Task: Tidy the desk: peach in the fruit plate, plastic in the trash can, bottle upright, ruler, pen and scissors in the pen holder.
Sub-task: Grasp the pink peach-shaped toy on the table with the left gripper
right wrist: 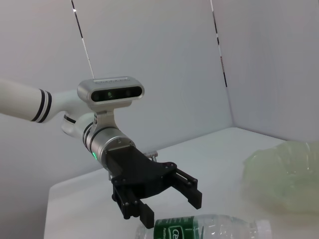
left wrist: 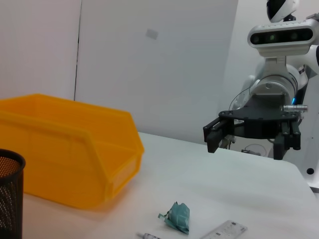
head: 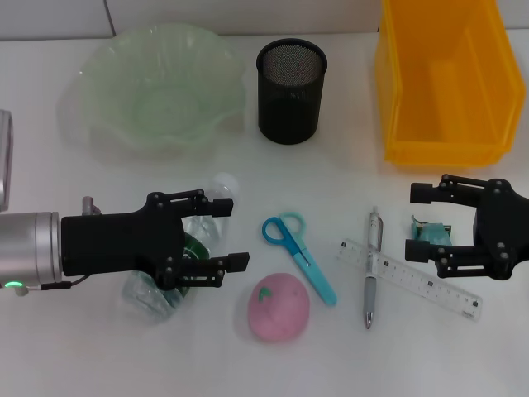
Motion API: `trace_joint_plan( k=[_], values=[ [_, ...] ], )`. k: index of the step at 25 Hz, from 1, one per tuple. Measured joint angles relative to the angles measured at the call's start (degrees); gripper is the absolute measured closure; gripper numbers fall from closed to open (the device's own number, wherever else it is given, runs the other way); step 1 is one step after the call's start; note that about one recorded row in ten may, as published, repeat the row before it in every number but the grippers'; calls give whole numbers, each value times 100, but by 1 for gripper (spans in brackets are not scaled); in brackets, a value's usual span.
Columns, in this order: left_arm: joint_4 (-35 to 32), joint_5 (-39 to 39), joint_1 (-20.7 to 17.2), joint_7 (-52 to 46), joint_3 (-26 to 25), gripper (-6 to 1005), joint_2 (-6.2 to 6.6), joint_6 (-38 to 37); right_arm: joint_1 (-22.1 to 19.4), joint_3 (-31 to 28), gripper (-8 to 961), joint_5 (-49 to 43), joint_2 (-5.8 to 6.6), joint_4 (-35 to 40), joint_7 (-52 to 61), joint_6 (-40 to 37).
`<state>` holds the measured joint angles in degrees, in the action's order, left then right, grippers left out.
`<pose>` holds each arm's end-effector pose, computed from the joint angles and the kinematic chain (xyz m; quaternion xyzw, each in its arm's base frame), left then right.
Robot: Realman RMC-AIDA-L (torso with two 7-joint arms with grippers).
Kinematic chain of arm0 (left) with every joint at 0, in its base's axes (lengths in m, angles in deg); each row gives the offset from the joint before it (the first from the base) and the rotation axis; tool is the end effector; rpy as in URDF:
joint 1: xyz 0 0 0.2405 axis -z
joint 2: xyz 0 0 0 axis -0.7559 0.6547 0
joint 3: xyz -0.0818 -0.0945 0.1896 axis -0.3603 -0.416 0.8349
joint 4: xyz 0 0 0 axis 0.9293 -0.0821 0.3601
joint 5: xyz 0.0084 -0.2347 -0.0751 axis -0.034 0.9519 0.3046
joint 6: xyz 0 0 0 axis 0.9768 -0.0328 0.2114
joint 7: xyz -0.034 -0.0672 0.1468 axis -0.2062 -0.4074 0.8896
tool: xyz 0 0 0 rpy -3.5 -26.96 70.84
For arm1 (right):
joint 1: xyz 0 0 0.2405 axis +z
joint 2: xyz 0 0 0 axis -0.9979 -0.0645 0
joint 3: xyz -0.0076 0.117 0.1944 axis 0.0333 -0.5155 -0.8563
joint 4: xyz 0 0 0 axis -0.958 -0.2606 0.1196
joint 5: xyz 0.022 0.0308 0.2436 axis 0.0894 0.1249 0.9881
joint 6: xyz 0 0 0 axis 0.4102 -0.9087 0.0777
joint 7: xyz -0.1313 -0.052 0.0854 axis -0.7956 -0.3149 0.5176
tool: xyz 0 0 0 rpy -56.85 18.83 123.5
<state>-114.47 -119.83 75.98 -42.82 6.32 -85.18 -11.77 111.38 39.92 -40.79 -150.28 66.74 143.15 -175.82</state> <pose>-0.2567 0.3076 -0.0317 -0.9565 -0.1149 -0.2603 0.0637 0.2741 0.2906 0.0335 -0.9416 0.1547 0.2861 0.0870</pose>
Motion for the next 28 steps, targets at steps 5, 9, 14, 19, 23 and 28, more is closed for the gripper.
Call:
trace_joint_plan(
  k=[5, 9, 14, 19, 23, 28],
  values=[
    [2, 21, -18, 24, -43, 205, 0, 8, -23, -7, 119, 0, 0, -3, 6, -17],
    [6, 75, -18, 21, -168, 205, -4, 19, -52, -13, 119, 0, 0, -2, 11, -21],
    [20, 318, -9, -10, -210, 204, -26, 28, -65, -16, 119, 0, 0, -12, 10, -21],
    [24, 377, -18, 29, -182, 207, -24, 29, -64, -17, 120, 0, 0, 11, 9, -46],
    [37, 366, -29, 98, -166, 209, -12, 17, -51, -16, 120, 0, 0, 93, 87, -72],
    [55, 428, 6, 137, 381, 211, -44, -221, -76, -19, 120, 0, 3, 129, 106, -124]
  ],
)
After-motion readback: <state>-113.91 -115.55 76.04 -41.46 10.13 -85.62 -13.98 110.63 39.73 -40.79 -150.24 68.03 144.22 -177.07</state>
